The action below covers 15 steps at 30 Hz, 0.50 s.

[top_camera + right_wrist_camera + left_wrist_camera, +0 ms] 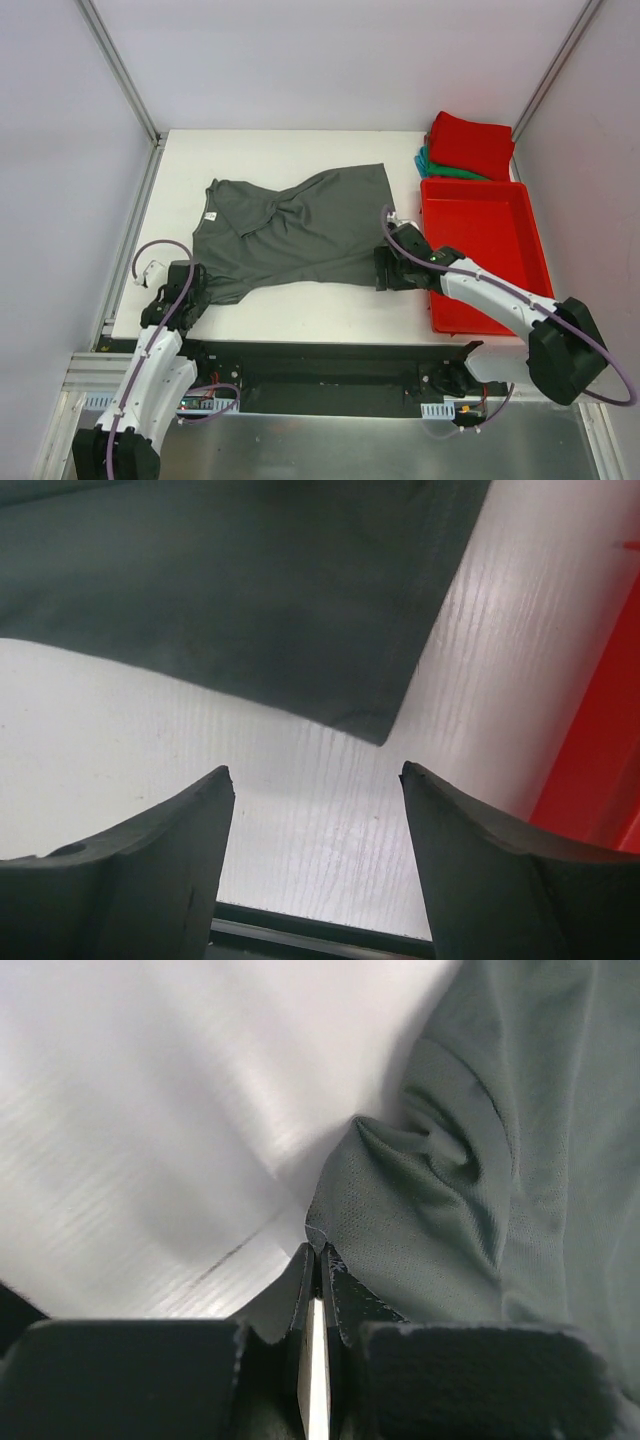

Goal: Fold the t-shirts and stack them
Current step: Flatten out the tshirt

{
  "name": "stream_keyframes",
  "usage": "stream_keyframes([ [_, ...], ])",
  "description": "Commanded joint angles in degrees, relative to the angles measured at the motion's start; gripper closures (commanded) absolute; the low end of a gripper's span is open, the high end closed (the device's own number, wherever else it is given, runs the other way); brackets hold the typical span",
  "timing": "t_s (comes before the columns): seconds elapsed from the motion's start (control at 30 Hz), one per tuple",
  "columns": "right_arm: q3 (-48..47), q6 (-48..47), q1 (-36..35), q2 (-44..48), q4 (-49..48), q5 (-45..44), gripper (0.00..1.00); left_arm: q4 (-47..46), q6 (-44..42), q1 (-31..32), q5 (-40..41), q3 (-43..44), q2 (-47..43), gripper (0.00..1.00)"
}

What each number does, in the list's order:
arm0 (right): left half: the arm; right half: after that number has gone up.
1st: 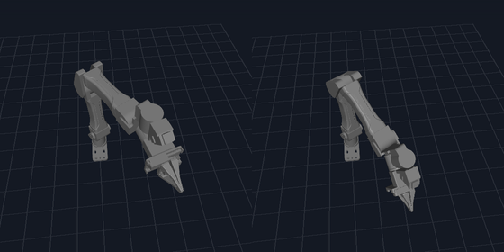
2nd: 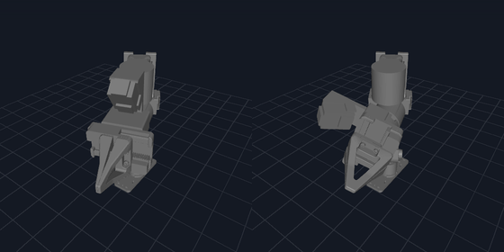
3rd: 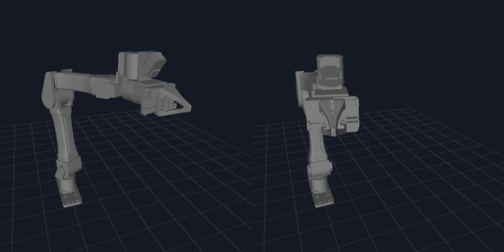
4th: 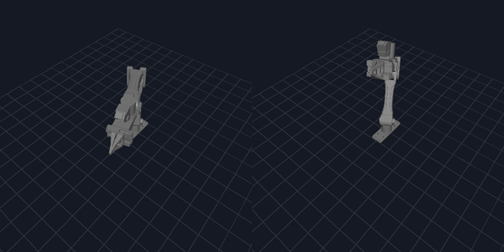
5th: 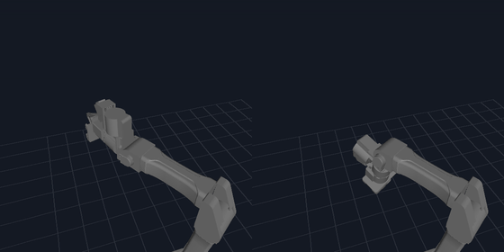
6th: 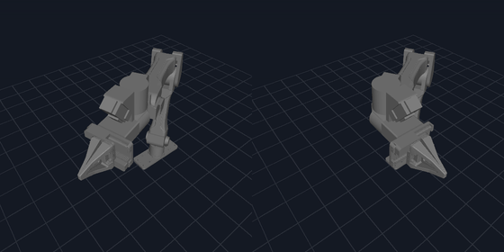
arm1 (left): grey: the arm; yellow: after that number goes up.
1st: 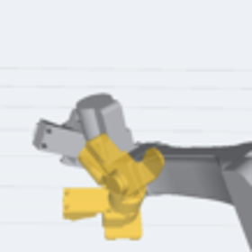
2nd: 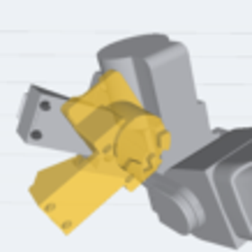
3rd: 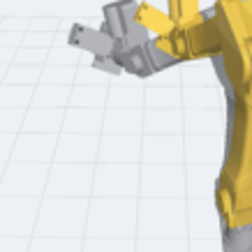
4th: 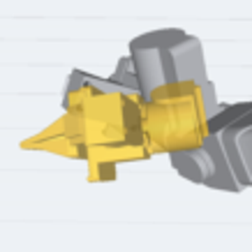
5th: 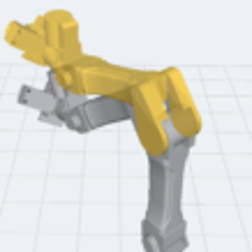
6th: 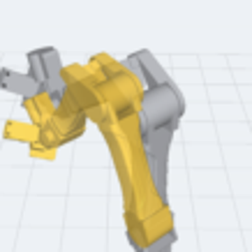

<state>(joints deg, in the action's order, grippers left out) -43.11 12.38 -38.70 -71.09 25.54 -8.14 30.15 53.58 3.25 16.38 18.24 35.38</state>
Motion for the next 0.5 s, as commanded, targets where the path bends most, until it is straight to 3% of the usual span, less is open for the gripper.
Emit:
stream_keyframes([
  [0.0,-1.5,3.8,-1.1,-1.5,2.7,-2.1,0.3,7.5,9.1,-0.8,9.2,-0.8,-3.9,1.0],
  [0.23,-0.5,3.8,-3.6,-2.6,1.7,-1.0,0.33,9.1,11.4,-0.8,10.0,-0.5,-2.7,1.0],
  [0.47,-1.4,4.6,-4.4,-7.5,1.3,-1.6,0.46,9.0,11.2,-0.8,9.7,0.1,-0.5,1.0],
])
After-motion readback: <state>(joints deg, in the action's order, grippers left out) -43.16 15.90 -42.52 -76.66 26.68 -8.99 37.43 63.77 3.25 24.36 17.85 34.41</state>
